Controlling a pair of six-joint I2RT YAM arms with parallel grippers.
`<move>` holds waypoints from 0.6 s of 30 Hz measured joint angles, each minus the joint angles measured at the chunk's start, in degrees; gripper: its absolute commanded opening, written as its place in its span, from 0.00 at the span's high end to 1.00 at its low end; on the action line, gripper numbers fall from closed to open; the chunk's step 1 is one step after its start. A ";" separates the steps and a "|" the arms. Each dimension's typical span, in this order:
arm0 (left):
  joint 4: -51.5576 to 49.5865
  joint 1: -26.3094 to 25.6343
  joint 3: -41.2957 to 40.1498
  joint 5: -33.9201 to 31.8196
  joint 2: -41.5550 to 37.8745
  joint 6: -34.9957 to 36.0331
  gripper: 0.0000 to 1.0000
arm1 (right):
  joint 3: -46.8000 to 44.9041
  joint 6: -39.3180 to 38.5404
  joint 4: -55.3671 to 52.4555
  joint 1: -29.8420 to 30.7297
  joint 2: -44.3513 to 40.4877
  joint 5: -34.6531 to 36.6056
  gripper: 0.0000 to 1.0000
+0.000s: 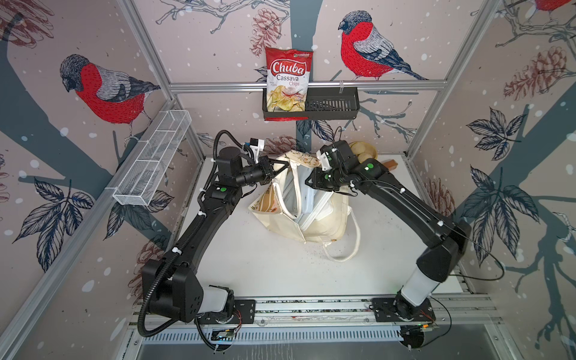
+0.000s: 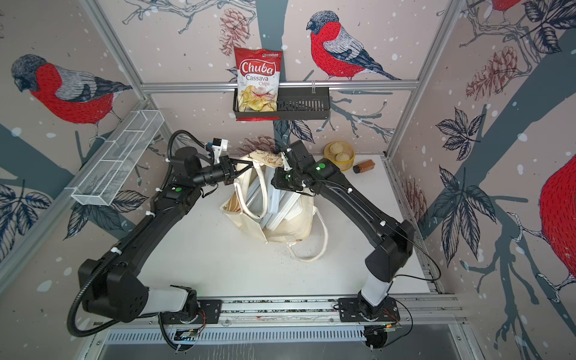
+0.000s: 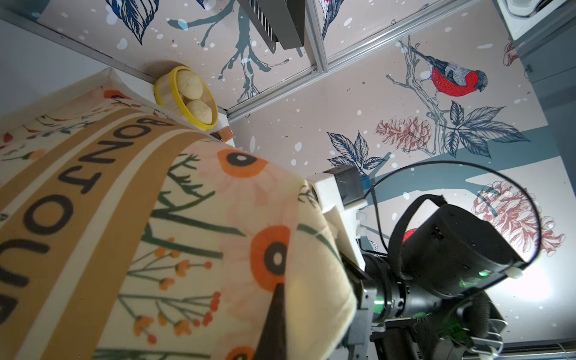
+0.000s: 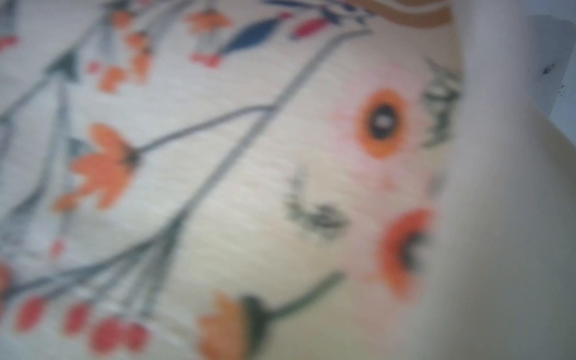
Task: Take out the pencil case from the canvas bag
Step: Pick up the pencil case from the canvas bag.
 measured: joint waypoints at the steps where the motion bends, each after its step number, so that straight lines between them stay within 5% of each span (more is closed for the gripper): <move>1: 0.81 0.17 -0.68 0.31 0.07 -0.85 1.00 | 3.91 -1.09 -2.91 0.72 2.54 0.72 1.00; 8: 14.64 0.90 -6.10 3.15 3.78 -10.34 1.00 | 16.87 -5.62 -15.39 2.75 15.72 3.28 0.99; 18: 45.68 4.90 -12.46 7.91 11.80 -28.11 1.00 | 5.92 -7.02 -7.30 1.68 12.35 2.12 1.00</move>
